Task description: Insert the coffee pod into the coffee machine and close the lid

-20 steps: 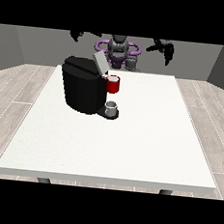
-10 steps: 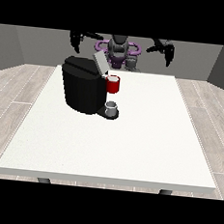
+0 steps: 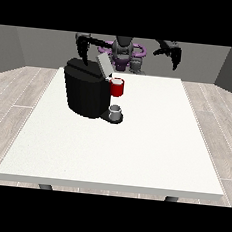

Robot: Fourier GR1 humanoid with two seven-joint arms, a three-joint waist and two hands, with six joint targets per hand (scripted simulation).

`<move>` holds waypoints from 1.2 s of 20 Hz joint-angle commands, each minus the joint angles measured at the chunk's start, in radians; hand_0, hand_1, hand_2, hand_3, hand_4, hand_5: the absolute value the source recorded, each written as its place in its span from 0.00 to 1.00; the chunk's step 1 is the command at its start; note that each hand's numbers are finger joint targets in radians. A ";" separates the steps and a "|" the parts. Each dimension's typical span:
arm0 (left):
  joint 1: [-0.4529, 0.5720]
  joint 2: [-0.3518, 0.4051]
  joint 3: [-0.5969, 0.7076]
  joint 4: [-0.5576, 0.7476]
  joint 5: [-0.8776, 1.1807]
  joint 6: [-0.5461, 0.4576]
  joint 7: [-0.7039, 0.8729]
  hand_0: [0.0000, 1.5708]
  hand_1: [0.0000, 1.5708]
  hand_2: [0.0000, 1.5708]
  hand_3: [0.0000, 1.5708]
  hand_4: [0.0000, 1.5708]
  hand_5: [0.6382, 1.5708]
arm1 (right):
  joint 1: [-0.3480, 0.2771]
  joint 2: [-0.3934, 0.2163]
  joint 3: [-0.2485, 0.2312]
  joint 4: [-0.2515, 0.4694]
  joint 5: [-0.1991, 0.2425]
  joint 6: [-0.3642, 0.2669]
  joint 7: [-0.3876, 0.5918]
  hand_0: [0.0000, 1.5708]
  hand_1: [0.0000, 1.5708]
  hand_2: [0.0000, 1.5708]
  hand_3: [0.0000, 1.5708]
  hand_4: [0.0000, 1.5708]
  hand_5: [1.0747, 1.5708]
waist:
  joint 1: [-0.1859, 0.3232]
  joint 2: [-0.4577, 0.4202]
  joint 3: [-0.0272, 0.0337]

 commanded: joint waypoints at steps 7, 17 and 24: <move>0.025 0.077 0.020 -0.126 0.070 -0.028 0.098 0.00 0.00 0.00 0.00 0.21 1.00 | -0.063 0.034 0.062 0.064 0.031 0.012 -0.037 0.00 0.00 0.00 0.00 0.00 1.00 | -0.015 0.045 -0.0001; 0.055 0.079 0.007 -0.096 0.043 0.017 0.005 0.00 0.00 0.00 0.00 0.23 1.00 | -0.209 0.038 0.083 0.086 0.083 -0.046 -0.028 0.00 0.00 0.00 0.00 0.08 1.00 | 0.000 0.110 -0.0005; 0.043 0.070 -0.015 -0.105 0.032 0.032 -0.002 0.00 0.00 0.00 0.00 0.21 1.00 | -0.299 0.003 0.101 0.110 0.106 0.001 -0.034 0.00 0.00 0.00 0.00 0.07 1.00 | 0.021 0.145 -0.0005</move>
